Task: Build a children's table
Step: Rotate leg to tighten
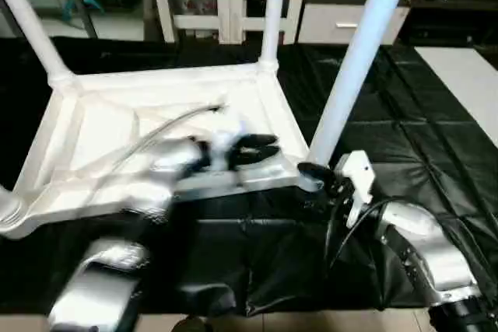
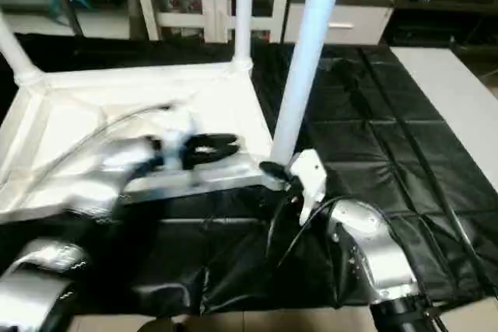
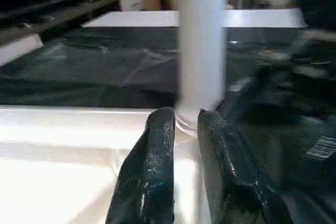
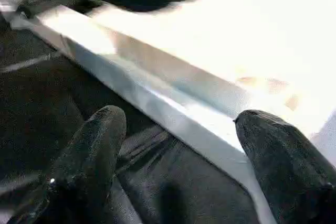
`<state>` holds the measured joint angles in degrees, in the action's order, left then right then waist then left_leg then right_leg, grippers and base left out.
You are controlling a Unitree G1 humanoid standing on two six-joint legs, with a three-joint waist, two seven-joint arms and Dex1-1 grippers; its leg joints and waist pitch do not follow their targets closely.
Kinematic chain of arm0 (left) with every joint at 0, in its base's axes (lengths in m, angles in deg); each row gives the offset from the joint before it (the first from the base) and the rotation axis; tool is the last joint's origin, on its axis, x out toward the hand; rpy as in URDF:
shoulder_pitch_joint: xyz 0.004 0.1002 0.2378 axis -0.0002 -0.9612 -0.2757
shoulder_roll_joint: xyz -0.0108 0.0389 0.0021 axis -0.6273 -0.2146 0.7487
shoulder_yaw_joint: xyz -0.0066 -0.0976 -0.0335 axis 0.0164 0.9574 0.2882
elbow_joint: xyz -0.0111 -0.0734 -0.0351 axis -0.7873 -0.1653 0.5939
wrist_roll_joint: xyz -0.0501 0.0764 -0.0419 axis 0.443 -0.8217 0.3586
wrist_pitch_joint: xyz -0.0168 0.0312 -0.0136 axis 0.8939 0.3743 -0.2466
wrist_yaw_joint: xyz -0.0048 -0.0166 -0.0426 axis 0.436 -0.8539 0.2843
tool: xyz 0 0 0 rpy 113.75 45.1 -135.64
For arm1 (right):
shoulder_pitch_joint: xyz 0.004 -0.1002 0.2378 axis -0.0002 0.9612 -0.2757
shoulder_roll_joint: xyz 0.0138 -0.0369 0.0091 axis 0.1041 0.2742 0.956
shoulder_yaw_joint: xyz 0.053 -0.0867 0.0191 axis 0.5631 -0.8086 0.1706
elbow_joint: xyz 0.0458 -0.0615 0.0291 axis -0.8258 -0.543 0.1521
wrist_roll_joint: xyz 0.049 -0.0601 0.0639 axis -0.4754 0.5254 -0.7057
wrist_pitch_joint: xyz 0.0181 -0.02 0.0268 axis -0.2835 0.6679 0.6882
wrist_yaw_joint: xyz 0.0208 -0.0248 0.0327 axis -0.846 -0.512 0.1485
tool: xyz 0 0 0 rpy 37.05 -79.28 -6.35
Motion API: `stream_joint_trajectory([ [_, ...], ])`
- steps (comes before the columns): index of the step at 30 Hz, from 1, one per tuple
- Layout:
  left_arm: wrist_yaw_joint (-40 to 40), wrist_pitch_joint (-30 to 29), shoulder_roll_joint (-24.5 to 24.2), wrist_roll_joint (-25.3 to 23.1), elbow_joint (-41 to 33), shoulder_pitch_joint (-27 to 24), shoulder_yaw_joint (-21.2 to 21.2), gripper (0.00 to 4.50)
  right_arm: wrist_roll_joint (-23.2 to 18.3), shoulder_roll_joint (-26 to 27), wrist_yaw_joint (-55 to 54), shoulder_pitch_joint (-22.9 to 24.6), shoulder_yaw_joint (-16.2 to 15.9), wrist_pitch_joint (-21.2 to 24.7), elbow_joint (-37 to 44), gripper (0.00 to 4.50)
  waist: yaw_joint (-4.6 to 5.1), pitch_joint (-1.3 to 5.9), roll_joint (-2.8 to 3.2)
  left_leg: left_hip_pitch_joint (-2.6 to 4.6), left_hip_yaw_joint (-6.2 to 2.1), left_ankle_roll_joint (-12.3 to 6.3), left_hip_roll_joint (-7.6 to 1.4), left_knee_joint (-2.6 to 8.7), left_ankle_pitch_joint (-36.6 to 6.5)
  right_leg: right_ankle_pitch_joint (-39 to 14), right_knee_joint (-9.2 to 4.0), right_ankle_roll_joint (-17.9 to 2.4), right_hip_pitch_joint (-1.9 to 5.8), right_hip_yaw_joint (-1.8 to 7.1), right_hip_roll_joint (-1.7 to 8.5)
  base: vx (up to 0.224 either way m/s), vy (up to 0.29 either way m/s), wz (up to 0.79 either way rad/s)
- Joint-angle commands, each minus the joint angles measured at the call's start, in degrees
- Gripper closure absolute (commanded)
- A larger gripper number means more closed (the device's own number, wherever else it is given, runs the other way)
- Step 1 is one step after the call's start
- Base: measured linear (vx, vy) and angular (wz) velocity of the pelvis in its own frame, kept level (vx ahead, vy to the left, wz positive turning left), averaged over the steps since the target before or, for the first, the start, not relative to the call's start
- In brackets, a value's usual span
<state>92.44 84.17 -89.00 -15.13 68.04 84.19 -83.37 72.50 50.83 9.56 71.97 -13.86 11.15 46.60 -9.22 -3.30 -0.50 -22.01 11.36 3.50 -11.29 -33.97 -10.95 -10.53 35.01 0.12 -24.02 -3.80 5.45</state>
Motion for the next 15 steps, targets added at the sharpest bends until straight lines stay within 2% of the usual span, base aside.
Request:
stream_joint_trajectory([
  [1,1.96,-3.05,-0.56,0.79,-3.75,-0.32,-0.58,3.59,0.73,0.07,0.44,-1.24,-0.52,0.51,-0.91,0.79,0.27,3.82,-0.04,1.75,-0.82,-2.62,-2.56,4.27,-10.68,-6.59,-3.28,-14.23,2.59,2.47,3.31,0.0,0.0,0.0],
  [2,2.53,-4.66,-1.84,0.97,-5.72,-1.19,-0.9,3.59,1.0,0.17,0.56,-1.76,-0.78,0.73,-1.53,0.79,0.19,3.69,0.57,1.68,-0.93,-1.72,-2.56,4.49,-11.54,-7.64,-3.41,-13.62,2.6,2.53,3.25,0.0,0.0,0.0],
  [3,3.45,-7.48,-4.56,0.43,-8.84,-2.63,-1.78,3.59,1.78,0.27,0.77,-3.05,-1.31,0.83,-3.5,0.79,0.29,3.69,0.13,1.66,-1.0,-0.74,-2.55,4.68,-12.62,-8.37,-3.47,-13.04,2.78,2.53,3.28,0.0,0.0,0.0],
  [4,4.85,-10.49,-7.37,-0.03,-11.92,-4.06,-2.89,3.59,3.59,0.35,0.46,-4.83,-2.13,-0.03,-6.68,0.79,0.44,3.8,0.0,1.41,-1.26,0.04,-2.56,4.87,-12.61,-8.47,-3.12,-12.79,3.07,2.44,3.45,0.0,0.0,0.0],
  [5,4.85,-10.49,-7.37,-0.03,-11.92,-4.06,-2.89,3.59,3.59,0.35,0.46,-4.83,-2.13,-0.03,-6.68,0.79,0.64,3.68,0.08,1.3,-1.27,0.16,-2.4,4.92,-12.56,-9.02,-3.12,-12.64,2.99,2.43,3.3,0.0,0.0,0.0],
  [6,5.5,-13.11,-9.48,-0.03,-14.78,-5.28,-3.71,3.59,4.93,0.42,0.16,-6.07,-2.72,-0.76,-8.94,0.79,0.77,3.69,0.05,1.61,-1.11,0.66,-2.38,4.82,-12.99,-9.86,-3.24,-12.43,2.83,2.54,3.41,0.0,0.0,0.0],
  [7,5.8,-17.32,-12.16,-0.96,-18.29,-6.52,-4.84,3.59,6.57,1.22,-1.37,-8.95,-3.01,-1.4,-13.98,0.79,0.99,3.56,-0.38,1.45,-1.11,0.53,-2.27,4.87,-12.79,-10.18,-3.39,-12.43,2.9,2.56,3.33,0.0,0.0,0.0],
  [8,4.81,-19.35,-13.3,-1.85,-20.91,-7.38,-4.91,3.59,8.63,2.17,-3.85,-12.15,-3.32,-3.01,-19.37,0.79,1.37,3.6,-0.11,1.27,-1.19,0.76,-2.29,4.92,-12.69,-10.53,-3.14,-12.68,2.97,2.57,3.45,0.0,0.0,0.0],
  [9,4.17,-19.59,-13.52,-2.41,-21.75,-7.68,-4.73,3.59,9.87,2.66,-5.32,-13.89,-3.53,-4.1,-22.25,0.79,1.68,3.41,-0.2,1.24,-1.26,1.17,-2.2,5.0,-12.93,-12.67,-3.38,-12.69,2.88,2.54,3.59,0.0,0.0,0.0],
  [10,3.06,-19.72,-13.2,-2.7,-21.94,-7.72,-4.21,3.59,10.46,3.29,-6.52,-15.49,-3.44,-4.73,-24.73,0.79,1.57,3.35,-0.41,1.67,-1.05,1.63,-2.12,4.93,-13.35,-14.58,-3.88,-12.31,2.79,2.65,3.49,0.0,0.0,0.0],
  [11,1.96,-19.7,-12.88,-3.14,-22.0,-7.72,-3.69,3.59,11.33,4.13,-8.68,-17.76,-3.36,-5.47,-28.29,0.79,1.41,3.36,-0.19,1.87,-1.02,1.83,-2.17,4.82,-13.4,-14.56,-3.79,-12.45,2.62,2.75,3.58,0.0,0.0,0.0],
  [14,0.87,-21.05,-13.4,-3.57,-23.32,-8.15,-3.29,3.59,14.2,5.5,-13.95,-22.39,-4.09,-8.11,-35.93,0.79,1.34,3.42,-0.29,1.84,-1.11,2.59,-2.03,4.97,-13.45,-14.47,-3.66,-12.53,2.76,2.67,3.43,0.0,0.0,0.0],
  [15,0.58,-21.89,-13.94,-3.33,-24.16,-8.39,-3.44,3.59,14.78,5.86,-14.96,-23.47,-4.2,-9.06,-37.85,0.79,1.16,3.65,-0.26,1.91,-1.07,2.61,-2.06,4.81,-12.44,-11.77,-3.23,-12.72,2.77,2.63,3.37,0.0,0.0,0.0],
])
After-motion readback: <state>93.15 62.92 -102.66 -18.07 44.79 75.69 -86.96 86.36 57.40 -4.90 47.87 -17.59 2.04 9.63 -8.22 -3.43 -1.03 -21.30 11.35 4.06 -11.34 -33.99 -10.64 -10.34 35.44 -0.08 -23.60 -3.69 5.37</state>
